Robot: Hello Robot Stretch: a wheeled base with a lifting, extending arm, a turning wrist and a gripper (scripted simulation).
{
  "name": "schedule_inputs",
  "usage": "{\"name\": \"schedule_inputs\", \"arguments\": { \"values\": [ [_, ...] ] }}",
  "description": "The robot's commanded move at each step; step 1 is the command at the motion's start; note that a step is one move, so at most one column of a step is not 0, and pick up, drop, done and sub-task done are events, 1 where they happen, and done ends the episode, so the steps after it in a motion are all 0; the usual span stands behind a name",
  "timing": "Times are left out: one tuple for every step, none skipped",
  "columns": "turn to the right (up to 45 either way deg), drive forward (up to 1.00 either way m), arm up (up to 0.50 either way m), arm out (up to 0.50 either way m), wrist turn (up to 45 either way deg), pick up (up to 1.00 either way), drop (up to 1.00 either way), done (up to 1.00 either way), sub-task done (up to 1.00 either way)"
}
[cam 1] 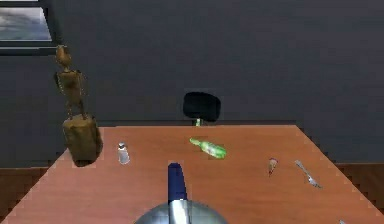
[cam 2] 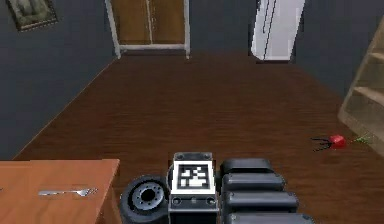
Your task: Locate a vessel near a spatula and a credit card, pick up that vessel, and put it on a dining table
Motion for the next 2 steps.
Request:
{"name": "schedule_inputs", "arguments": {
  "values": [
    [9.0, 0.00, 0.00, 0.00, 0.0, 0.00, 0.00, 0.00, 0.00],
    [-6.0, 0.00, 0.00, 0.00, 0.0, 0.00, 0.00, 0.00, 0.00]
  ]
}}
